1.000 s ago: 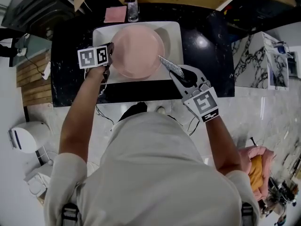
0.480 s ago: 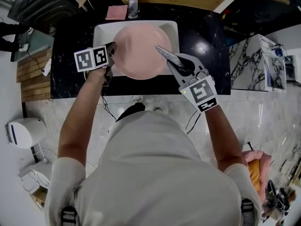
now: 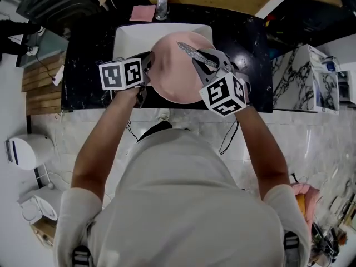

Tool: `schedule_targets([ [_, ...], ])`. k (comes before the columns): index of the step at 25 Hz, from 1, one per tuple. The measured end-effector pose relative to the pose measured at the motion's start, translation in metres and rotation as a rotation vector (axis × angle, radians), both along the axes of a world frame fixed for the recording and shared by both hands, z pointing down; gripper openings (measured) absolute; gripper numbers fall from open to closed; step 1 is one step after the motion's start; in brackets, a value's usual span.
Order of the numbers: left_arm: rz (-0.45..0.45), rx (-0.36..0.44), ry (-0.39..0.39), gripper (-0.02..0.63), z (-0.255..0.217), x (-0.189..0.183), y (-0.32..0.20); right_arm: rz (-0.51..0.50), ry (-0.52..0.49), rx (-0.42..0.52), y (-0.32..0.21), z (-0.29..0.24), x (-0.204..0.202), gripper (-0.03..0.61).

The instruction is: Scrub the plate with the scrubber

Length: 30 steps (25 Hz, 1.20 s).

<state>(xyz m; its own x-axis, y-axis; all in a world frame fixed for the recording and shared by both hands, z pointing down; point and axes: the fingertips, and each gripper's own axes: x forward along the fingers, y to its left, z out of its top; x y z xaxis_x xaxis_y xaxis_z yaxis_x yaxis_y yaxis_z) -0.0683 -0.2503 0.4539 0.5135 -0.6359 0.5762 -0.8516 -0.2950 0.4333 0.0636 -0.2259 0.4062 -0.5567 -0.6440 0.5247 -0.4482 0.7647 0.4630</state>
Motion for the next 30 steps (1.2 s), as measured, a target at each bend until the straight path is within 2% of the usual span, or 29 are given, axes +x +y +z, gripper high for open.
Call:
schedule_targets([
  [6, 0.021, 0.007, 0.023, 0.023, -0.006, 0.019, 0.013, -0.027, 0.193, 0.088, -0.014, 0.019, -0.011, 0.078],
  [13, 0.015, 0.008, 0.078, 0.032, -0.012, 0.027, 0.018, -0.063, 0.336, 0.153, -0.005, 0.037, -0.021, 0.078],
  [21, -0.019, 0.017, 0.097, 0.034, -0.013, 0.025, 0.013, -0.185, 0.405, 0.174, 0.043, 0.049, -0.041, 0.078],
  [27, -0.043, 0.025, 0.109, 0.035, -0.016, 0.019, 0.010, -0.271, 0.409, 0.112, 0.084, 0.058, -0.049, 0.078],
  [30, -0.042, 0.032, 0.103, 0.034, -0.015, 0.017, 0.011, -0.268, 0.398, 0.114, 0.082, 0.052, -0.045, 0.078],
])
